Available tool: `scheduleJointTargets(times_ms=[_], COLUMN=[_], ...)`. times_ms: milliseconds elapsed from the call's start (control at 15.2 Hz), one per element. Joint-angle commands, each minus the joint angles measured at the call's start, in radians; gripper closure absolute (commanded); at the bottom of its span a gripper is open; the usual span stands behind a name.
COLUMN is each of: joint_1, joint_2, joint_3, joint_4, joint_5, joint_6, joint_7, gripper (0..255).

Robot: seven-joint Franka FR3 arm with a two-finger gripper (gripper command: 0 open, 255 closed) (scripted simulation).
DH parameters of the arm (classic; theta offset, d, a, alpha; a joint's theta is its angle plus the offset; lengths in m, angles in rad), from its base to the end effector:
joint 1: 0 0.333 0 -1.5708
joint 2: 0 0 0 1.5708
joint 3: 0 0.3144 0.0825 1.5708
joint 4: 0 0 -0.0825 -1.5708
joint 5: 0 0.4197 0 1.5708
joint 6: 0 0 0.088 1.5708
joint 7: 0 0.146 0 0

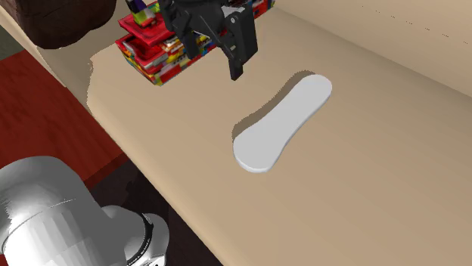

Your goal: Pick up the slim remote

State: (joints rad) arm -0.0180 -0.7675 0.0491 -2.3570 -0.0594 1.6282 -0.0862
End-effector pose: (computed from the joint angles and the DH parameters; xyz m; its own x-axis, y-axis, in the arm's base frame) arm 0.3559 0.0052 0.5489 0.9937 0.1077 0.0297 0.1044 -0.9899 0.0962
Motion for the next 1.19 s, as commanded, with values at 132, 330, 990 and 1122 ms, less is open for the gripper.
scheduleJointTargets(times_ms=[132, 330, 990, 1122], joint_1=[-0.016, -0.038, -0.071, -0.072], joint_2=[0.025, 0.073, 0.184, 0.181], joint_3=[-0.052, -0.128, -0.271, -0.273], joint_4=[0.020, 0.058, 0.099, 0.070], joint_5=[-0.017, -0.039, -0.064, -0.066], joint_6=[0.003, 0.008, 0.066, 0.092], joint_7=[-0.050, -0.126, -0.265, -0.265], gripper=[0, 0, 0, 0])
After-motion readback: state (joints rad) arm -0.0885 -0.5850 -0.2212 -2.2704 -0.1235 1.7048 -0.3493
